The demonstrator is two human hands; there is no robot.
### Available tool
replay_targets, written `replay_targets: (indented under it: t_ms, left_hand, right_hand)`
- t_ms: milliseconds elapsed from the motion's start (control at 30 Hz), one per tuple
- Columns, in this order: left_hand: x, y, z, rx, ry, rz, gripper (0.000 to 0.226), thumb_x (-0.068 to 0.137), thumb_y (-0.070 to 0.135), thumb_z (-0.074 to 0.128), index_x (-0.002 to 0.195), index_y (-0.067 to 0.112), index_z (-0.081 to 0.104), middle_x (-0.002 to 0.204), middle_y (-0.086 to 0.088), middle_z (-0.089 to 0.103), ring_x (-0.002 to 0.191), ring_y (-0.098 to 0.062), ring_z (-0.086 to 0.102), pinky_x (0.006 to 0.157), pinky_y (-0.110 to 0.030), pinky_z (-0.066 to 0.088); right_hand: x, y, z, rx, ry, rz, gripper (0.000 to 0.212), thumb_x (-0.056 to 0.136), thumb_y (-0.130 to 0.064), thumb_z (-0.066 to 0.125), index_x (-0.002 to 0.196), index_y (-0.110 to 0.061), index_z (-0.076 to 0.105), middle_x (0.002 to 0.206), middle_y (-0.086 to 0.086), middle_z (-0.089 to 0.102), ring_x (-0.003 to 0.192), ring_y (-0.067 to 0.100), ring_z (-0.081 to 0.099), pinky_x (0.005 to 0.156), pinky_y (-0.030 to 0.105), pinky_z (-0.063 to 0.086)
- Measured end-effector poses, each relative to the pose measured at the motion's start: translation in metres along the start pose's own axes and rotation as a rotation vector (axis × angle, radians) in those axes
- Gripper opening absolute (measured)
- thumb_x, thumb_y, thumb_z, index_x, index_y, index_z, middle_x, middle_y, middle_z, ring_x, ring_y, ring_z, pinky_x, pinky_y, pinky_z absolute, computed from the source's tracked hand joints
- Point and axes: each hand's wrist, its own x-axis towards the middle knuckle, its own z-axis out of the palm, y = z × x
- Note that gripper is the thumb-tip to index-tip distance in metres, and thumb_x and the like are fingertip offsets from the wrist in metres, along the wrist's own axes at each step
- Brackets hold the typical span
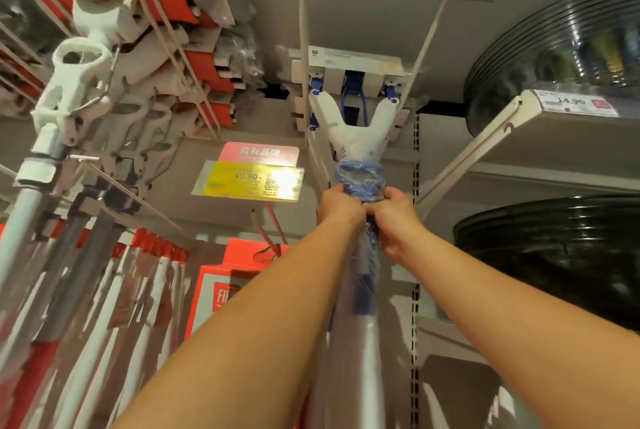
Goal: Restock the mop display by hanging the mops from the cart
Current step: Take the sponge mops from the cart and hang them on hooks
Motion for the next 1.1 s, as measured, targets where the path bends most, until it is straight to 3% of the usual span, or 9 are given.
replay_targets:
  t_ms: [133, 233, 300, 433, 567, 633, 767, 967, 1100]
  left_hand:
    - [0.016, -0.014, -0.002, -0.038, 0.004, -0.086, 0.029, 0.095, 0.002, 0.049, 0.119, 0.01, 0.063, 0.123, -0.011, 0.063, 0.102, -0.027, 0.061, 0.091, -0.034, 0.051]
    - [0.024, -0.025, -0.005, -0.042, -0.012, -0.158, 0.028, 0.093, -0.002, 0.049, 0.109, 0.013, 0.067, 0.122, -0.015, 0.065, 0.093, -0.028, 0.062, 0.068, -0.029, 0.051]
    - [0.026, -0.028, -0.005, 0.067, -0.005, -0.125, 0.033, 0.097, -0.002, 0.044, 0.123, 0.009, 0.059, 0.128, -0.012, 0.06, 0.101, -0.026, 0.06, 0.062, -0.026, 0.047]
    - [0.02, -0.008, -0.007, 0.497, 0.004, -0.072, 0.041, 0.102, 0.011, 0.038, 0.142, 0.002, 0.04, 0.149, -0.015, 0.04, 0.136, -0.027, 0.04, 0.102, -0.027, 0.038]
    - [0.012, 0.006, -0.017, 0.911, -0.067, 0.045, 0.044, 0.098, 0.015, 0.053, 0.139, 0.004, 0.046, 0.148, -0.011, 0.043, 0.136, -0.025, 0.04, 0.107, -0.03, 0.033]
    - [0.004, 0.012, -0.022, 0.932, -0.078, 0.072, 0.044, 0.097, 0.014, 0.055, 0.138, 0.003, 0.046, 0.147, -0.013, 0.043, 0.136, -0.027, 0.04, 0.107, -0.032, 0.034]
    - [-0.018, 0.009, -0.032, 0.689, 0.014, 0.059, 0.038, 0.097, 0.007, 0.046, 0.135, -0.002, 0.049, 0.138, -0.022, 0.05, 0.127, -0.036, 0.048, 0.103, -0.04, 0.041]
    - [-0.073, 0.016, -0.055, 1.191, -0.105, 0.252, 0.027, 0.091, 0.012, 0.051, 0.114, 0.007, 0.063, 0.116, -0.019, 0.063, 0.099, -0.035, 0.06, 0.074, -0.031, 0.043]
    - [-0.113, 0.018, -0.064, 1.483, -0.144, 0.305, 0.033, 0.089, 0.018, 0.049, 0.12, 0.013, 0.061, 0.119, -0.015, 0.062, 0.108, -0.035, 0.059, 0.079, -0.034, 0.044]
  right_hand:
    - [0.012, 0.024, 0.001, 0.011, 0.023, 0.011, 0.041, 0.083, 0.019, 0.05, 0.117, -0.004, 0.054, 0.095, 0.017, 0.066, 0.08, 0.029, 0.066, 0.065, 0.036, 0.058]
    - [0.017, 0.041, -0.001, 0.009, 0.025, 0.001, 0.037, 0.083, 0.016, 0.054, 0.115, -0.003, 0.054, 0.102, 0.018, 0.067, 0.081, 0.027, 0.065, 0.069, 0.036, 0.057]
    - [0.017, 0.05, 0.0, 0.016, 0.023, -0.008, 0.035, 0.084, 0.014, 0.056, 0.113, -0.005, 0.055, 0.105, 0.016, 0.067, 0.084, 0.026, 0.065, 0.073, 0.035, 0.055]
    - [0.018, 0.058, 0.003, 0.017, 0.01, -0.018, 0.03, 0.085, 0.012, 0.057, 0.104, -0.011, 0.056, 0.1, 0.011, 0.067, 0.077, 0.019, 0.063, 0.066, 0.03, 0.052]
    - [0.013, 0.059, 0.004, -0.064, -0.039, -0.016, 0.03, 0.085, 0.009, 0.059, 0.106, -0.012, 0.057, 0.09, 0.003, 0.066, 0.068, 0.008, 0.058, 0.048, 0.013, 0.045]
    - [0.011, 0.058, 0.003, -0.17, -0.049, -0.011, 0.021, 0.085, 0.004, 0.061, 0.094, -0.015, 0.058, 0.081, 0.001, 0.063, 0.064, 0.008, 0.053, 0.048, 0.014, 0.042]
    - [0.005, 0.048, -0.004, -0.424, -0.042, -0.002, 0.013, 0.08, -0.001, 0.062, 0.081, -0.014, 0.059, 0.08, 0.009, 0.06, 0.076, 0.022, 0.055, 0.072, 0.043, 0.051]
    - [-0.046, 0.01, -0.018, -1.227, -0.247, -0.175, 0.02, 0.087, -0.015, 0.055, 0.102, -0.007, 0.065, 0.102, 0.014, 0.064, 0.096, 0.034, 0.062, 0.07, 0.031, 0.045]
    - [-0.09, 0.003, -0.025, -1.472, -0.38, -0.118, 0.017, 0.086, -0.021, 0.053, 0.097, -0.013, 0.063, 0.103, 0.011, 0.064, 0.088, 0.031, 0.06, 0.072, 0.031, 0.047]
